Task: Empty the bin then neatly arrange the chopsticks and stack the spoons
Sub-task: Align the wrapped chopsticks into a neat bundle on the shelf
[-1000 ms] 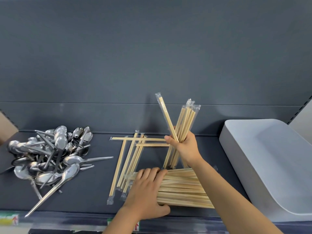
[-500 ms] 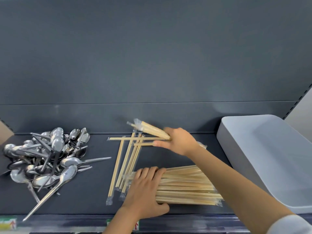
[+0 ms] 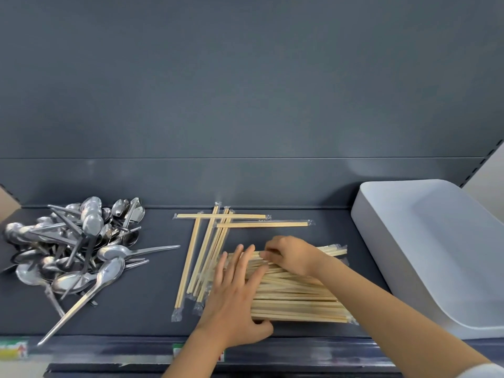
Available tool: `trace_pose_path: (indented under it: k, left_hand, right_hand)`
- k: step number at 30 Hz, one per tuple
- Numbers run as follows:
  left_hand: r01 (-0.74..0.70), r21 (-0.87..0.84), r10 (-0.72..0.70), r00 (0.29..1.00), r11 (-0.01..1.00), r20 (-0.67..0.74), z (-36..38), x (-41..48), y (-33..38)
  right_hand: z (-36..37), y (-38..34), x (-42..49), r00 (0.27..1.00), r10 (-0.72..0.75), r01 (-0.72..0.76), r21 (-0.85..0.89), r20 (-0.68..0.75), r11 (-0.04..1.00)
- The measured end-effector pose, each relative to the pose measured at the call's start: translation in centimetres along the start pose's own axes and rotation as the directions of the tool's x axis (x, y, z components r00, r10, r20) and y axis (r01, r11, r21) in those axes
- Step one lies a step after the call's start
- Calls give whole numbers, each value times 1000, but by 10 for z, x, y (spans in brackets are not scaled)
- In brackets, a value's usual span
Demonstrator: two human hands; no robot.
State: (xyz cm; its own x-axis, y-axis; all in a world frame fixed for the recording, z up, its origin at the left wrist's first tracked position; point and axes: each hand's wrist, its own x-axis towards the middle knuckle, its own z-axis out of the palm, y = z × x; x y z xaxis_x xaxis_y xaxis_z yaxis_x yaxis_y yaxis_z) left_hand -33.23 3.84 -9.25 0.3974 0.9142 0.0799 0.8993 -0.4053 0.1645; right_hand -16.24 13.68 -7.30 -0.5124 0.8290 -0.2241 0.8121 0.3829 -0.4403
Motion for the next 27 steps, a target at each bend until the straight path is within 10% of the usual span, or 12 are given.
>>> trace_pose_path:
  k: [7, 12, 27]
  left_hand:
    - [51, 9, -51, 998, 999, 38, -3, 5, -6]
    - [43, 22, -43, 999, 999, 33, -3, 12, -10]
    - [61, 11, -61, 998, 998, 33, -1, 20, -15]
  right_hand:
    - [-4, -15, -2, 1000, 0, 3, 212, -12, 977]
    - [-9, 1, 30, 959, 29, -40, -33, -281, 999]
    - [-11, -11, 110, 997, -77, 77, -283, 13, 956]
